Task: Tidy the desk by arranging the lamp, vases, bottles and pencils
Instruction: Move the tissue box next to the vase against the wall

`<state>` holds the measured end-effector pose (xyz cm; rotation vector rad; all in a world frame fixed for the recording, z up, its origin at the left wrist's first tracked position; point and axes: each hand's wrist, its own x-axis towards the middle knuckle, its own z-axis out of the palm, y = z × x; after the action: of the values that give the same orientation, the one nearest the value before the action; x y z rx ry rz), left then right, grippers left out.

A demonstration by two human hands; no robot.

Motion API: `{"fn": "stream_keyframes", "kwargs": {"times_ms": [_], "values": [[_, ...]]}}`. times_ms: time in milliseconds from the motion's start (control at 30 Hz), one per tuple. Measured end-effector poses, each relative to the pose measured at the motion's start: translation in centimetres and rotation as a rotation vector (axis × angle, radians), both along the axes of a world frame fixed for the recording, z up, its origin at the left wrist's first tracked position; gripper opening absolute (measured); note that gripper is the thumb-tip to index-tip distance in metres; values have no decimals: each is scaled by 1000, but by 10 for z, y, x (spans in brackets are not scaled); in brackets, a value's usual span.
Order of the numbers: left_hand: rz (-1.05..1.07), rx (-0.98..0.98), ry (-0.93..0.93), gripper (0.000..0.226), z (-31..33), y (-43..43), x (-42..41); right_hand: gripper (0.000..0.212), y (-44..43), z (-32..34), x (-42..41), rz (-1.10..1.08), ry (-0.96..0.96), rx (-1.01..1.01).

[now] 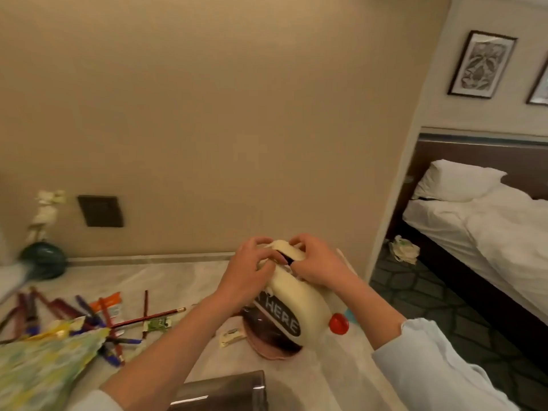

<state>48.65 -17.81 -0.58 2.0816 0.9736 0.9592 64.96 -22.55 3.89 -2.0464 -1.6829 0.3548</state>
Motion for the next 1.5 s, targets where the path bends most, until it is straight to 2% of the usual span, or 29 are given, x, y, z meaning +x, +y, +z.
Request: {"fn": "stream_keyframes", "kwargs": {"times_ms": [167,300,400,633,800,1133,1500], "values": [[125,-58,107,28,5,13,-74,41,50,6,-59,180,3,44],[190,-84,217,47,4,18,-127,40,79,5,-105,281,24,84],[212,-107,265,51,4,23,-158,36,98,1,-132,347,40,109],[263,-104,279,59,2,46,-216,20,141,-14,-185,379,75,132],[335,-122,307,68,0,78,-255,19,177,-22,-225,393,82,147],[447,-100,303,67,-23,152,-320,23,252,-43,-303,389,65,171],[466,-226,347,68,-63,201,-356,26,306,-91,-341,431,72,48]]}}
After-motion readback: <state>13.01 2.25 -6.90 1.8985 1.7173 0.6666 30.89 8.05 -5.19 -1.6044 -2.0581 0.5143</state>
